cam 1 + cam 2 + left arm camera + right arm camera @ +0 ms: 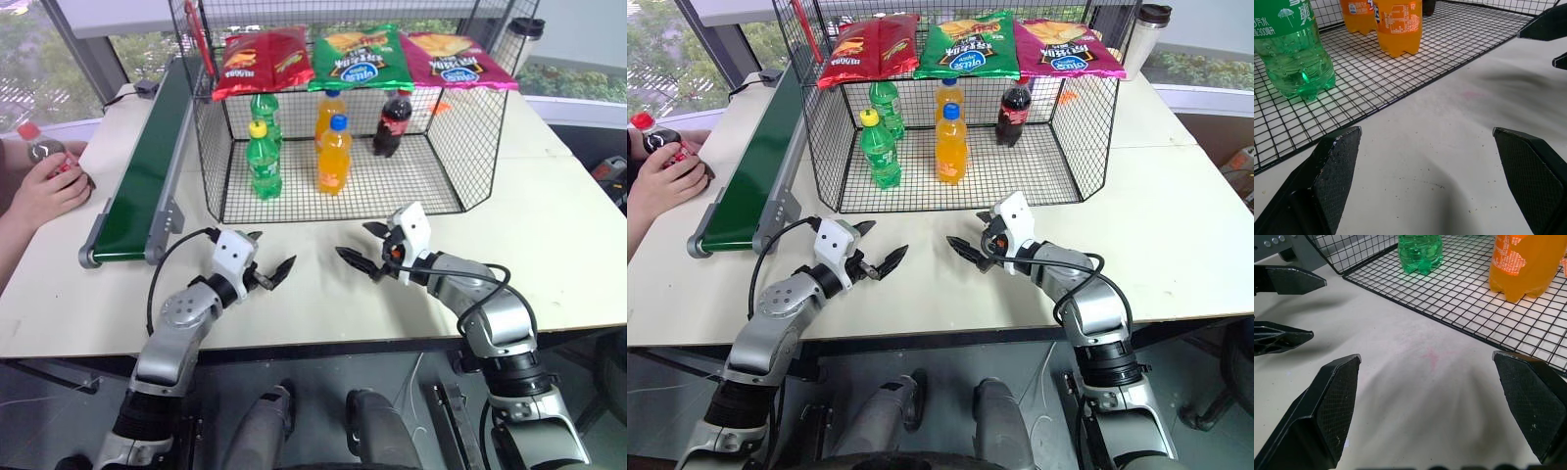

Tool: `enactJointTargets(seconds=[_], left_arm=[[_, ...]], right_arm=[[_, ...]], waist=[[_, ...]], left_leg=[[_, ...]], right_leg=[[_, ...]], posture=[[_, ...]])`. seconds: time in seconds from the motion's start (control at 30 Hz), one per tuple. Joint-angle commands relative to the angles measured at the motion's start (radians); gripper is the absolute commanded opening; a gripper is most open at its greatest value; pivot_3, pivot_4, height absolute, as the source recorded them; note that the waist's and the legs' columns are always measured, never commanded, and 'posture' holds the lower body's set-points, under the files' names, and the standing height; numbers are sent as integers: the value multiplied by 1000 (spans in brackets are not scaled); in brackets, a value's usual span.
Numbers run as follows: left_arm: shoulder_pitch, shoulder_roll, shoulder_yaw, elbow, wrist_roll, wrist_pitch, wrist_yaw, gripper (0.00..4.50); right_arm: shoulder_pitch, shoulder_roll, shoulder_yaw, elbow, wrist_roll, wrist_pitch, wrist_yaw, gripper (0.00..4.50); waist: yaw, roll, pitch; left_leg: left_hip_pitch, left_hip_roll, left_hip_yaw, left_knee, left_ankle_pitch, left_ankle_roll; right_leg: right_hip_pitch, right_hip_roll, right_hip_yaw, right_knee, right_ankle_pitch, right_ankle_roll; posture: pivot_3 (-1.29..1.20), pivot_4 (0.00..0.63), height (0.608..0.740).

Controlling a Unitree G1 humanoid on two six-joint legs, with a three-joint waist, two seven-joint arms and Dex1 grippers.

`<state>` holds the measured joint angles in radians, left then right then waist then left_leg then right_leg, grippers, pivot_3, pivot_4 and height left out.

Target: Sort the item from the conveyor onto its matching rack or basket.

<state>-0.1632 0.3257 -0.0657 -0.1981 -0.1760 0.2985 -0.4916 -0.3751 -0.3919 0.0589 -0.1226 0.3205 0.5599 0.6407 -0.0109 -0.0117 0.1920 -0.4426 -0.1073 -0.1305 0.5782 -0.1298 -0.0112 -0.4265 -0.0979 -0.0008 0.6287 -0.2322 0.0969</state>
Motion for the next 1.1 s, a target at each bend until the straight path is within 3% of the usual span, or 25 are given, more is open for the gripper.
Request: enactJointTargets(seconds=[0.03, 0.43, 0.8, 1.1], left_arm=[[-12, 7, -7, -23, 12, -21, -4, 4500], [-58, -7, -2, 22, 45, -84, 16, 4500], [-78, 39, 161, -203, -84, 116, 67, 4500], [-64, 46, 164, -261, -97, 174, 94, 4500]], right_arm=[[-17, -4, -5, -48, 14, -4, 7, 4465], [-56, 13, -16, -6, 41, 16, 29, 4465], [-148, -32, 4, -153, 176, 114, 157, 4465], [-182, -27, 30, -159, 181, 109, 171, 4465]], waist=[[0, 0, 0], [0, 0, 0], [-2, 0, 0], [0, 0, 0]], left_leg=[[0, 0, 0, 0, 0, 0], [0, 0, 0, 0, 0, 0], [0, 0, 0, -1, 0, 0], [0, 0, 0, -1, 0, 0]], right_leg=[[0, 0, 0, 0, 0, 0], [0, 0, 0, 0, 0, 0], [-1, 0, 0, 0, 0, 1], [0, 0, 0, -1, 0, 0]], posture=[[0, 150, 738], [0, 150, 738], [0, 150, 738], [0, 150, 738]])
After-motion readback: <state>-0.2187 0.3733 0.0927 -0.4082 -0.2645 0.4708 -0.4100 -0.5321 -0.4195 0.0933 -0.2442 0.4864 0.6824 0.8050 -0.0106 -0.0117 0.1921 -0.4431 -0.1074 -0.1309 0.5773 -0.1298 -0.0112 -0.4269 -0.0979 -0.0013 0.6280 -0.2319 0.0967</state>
